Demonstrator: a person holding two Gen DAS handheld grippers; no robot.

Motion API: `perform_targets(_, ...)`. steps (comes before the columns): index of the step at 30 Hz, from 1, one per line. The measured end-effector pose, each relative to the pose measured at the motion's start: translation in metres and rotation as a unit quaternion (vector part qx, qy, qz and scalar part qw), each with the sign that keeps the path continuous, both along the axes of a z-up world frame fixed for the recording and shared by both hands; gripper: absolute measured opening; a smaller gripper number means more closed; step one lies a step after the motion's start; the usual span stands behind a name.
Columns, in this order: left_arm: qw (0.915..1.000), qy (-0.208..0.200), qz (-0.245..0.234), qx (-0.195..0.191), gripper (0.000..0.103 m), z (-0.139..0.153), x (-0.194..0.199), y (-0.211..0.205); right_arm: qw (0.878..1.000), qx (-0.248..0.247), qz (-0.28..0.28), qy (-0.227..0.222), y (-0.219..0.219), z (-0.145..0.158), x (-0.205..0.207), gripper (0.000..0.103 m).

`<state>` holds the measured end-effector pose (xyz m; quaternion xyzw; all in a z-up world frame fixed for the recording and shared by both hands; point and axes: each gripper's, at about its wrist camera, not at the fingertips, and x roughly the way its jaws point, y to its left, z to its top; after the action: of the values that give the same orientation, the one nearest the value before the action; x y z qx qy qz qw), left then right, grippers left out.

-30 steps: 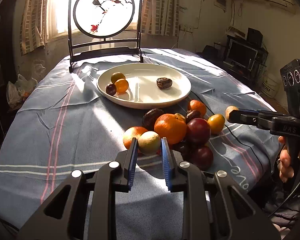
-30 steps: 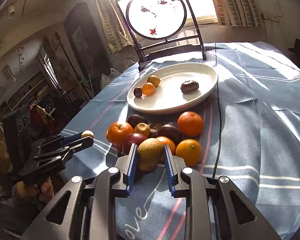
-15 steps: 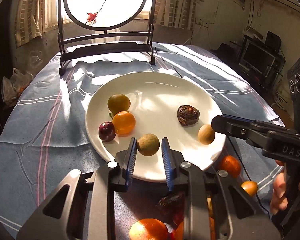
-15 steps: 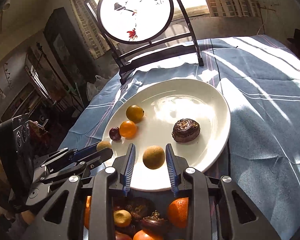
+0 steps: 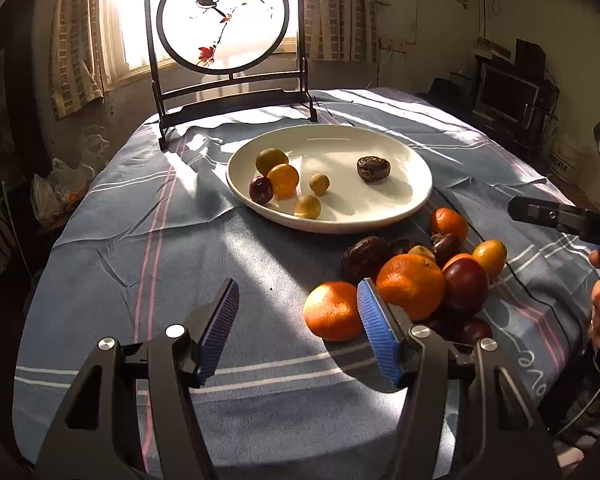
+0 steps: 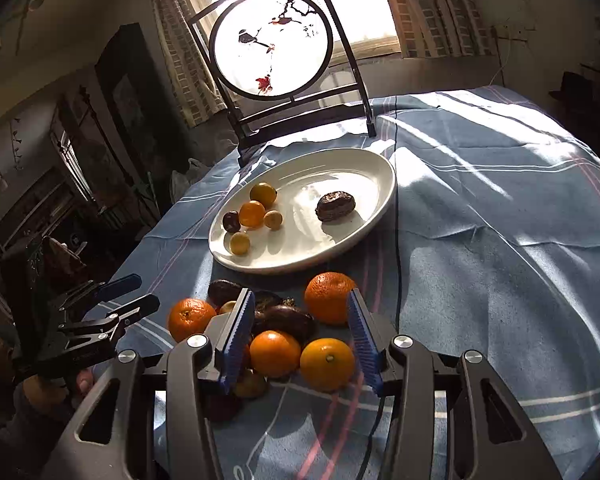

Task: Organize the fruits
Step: 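Place the green fruit on the plate with the left gripper while the right places the yellow fruit, then grasp a large orange with the left gripper while the right grasps another orange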

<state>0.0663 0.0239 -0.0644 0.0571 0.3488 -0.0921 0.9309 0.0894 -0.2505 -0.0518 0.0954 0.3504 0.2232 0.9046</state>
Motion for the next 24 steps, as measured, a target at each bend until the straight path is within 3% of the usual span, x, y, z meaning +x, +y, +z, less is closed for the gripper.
perform_targets(3, 0.9996, 0.022, -0.014, 0.011, 0.06, -0.016, -0.007, -0.001, 1.0, 0.004, 0.001, 0.01, -0.008, -0.007, -0.013, 0.048)
perform_targets(5, 0.9992, 0.032, -0.018, 0.018, 0.054, -0.025, -0.003, -0.005, 1.0, 0.006, 0.001, 0.015, -0.009, -0.01, -0.016, 0.048)
perform_targets(9, 0.9985, 0.05, -0.023, 0.003, 0.05, -0.038, 0.013, -0.012, 1.0, 0.004, 0.001, 0.018, -0.006, -0.012, -0.017, 0.048)
perform_targets(17, 0.9972, 0.066, -0.026, 0.023, 0.045, -0.036, 0.031, -0.031, 0.999, -0.033, 0.002, 0.043, 0.003, -0.032, -0.005, 0.048)
perform_targets(24, 0.9988, 0.047, -0.009, -0.001, 0.042, -0.033, 0.021, -0.022, 0.997, -0.069, 0.002, 0.035, 0.02, -0.034, 0.001, 0.048)
